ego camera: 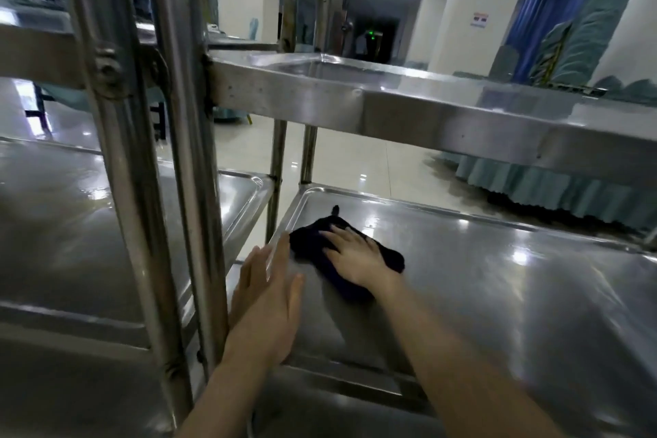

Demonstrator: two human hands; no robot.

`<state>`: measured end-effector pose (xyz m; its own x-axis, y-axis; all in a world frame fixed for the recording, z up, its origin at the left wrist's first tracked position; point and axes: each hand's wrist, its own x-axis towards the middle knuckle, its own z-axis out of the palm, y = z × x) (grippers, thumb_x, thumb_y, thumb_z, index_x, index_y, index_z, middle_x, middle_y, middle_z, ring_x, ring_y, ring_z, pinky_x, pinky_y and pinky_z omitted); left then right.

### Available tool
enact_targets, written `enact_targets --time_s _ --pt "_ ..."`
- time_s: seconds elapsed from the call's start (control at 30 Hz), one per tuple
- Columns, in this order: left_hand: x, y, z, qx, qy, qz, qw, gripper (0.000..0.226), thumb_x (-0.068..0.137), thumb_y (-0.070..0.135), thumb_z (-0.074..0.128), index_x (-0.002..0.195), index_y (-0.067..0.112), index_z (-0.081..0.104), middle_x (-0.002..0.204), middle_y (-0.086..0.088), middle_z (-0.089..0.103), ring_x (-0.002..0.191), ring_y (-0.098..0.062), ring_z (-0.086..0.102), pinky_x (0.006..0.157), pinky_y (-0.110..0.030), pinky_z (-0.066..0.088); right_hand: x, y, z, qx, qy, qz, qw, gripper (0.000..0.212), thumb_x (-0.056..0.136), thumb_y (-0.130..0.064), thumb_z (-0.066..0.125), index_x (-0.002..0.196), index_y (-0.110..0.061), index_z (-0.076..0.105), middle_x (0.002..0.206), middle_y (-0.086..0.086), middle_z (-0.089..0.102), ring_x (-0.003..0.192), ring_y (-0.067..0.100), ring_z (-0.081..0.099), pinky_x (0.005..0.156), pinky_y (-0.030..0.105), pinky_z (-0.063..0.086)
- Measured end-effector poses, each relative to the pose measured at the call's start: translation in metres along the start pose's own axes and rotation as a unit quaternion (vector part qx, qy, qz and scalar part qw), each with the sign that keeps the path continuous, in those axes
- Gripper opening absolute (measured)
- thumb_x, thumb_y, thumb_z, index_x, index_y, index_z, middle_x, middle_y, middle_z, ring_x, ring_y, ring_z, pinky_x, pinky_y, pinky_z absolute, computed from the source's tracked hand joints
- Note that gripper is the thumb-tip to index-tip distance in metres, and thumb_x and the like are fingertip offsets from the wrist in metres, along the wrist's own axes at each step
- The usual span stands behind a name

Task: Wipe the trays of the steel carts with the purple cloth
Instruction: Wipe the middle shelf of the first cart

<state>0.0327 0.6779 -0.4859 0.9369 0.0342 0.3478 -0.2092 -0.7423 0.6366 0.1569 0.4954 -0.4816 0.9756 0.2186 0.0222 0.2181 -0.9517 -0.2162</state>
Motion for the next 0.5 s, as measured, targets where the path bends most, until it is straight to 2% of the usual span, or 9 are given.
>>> enact_targets --time_s 0.13,0.27,0.4,0.5 --pt "0.001 0.002 -0.001 -0.01 0.02 -0.001 1.0 0.058 0.095 0.051 0.015 0.147 0.049 -0.01 0.156 0.009 0.01 0.145 -0.011 0.009 0.117 -0.038 0.025 0.026 -0.032 -0.001 0.012 -0.034 -0.033 0.999 0.048 0.102 -0.049 0.025 0.149 -0.045 0.024 0.161 -0.017 0.011 0.149 0.009 0.003 0.119 0.045 0.0" --pt "0.002 0.003 -0.003 0.02 0.049 0.018 0.998 0.057 0.099 0.044 0.021 0.152 0.035 0.004 0.15 0.003 0.016 0.14 -0.015 0.02 0.115 -0.037 0.029 -0.013 -0.049 0.001 0.025 -0.043 -0.117 0.992 0.048 0.103 -0.046 0.027 0.15 -0.043 0.024 0.161 -0.016 0.014 0.149 0.008 0.004 0.119 0.044 -0.001" --pt "0.001 0.004 -0.003 0.02 0.059 0.029 0.998 0.052 0.101 0.04 0.022 0.152 0.035 0.011 0.156 0.004 0.013 0.144 -0.01 0.003 0.118 -0.037 0.01 -0.078 -0.066 -0.002 0.014 -0.074 -0.18 0.981 0.046 0.104 -0.041 0.028 0.151 -0.036 0.029 0.161 -0.015 0.017 0.148 0.006 0.004 0.12 0.041 -0.002" --pt "-0.002 0.002 -0.005 -0.006 0.054 0.048 0.997 0.051 0.101 0.042 0.018 0.151 0.033 0.018 0.157 0.0 0.017 0.144 -0.008 0.001 0.117 -0.037 0.003 -0.118 -0.068 -0.011 0.027 -0.073 -0.2 0.977 0.043 0.105 -0.039 0.029 0.147 -0.034 0.038 0.158 -0.014 0.025 0.147 0.007 0.01 0.12 0.039 0.005"
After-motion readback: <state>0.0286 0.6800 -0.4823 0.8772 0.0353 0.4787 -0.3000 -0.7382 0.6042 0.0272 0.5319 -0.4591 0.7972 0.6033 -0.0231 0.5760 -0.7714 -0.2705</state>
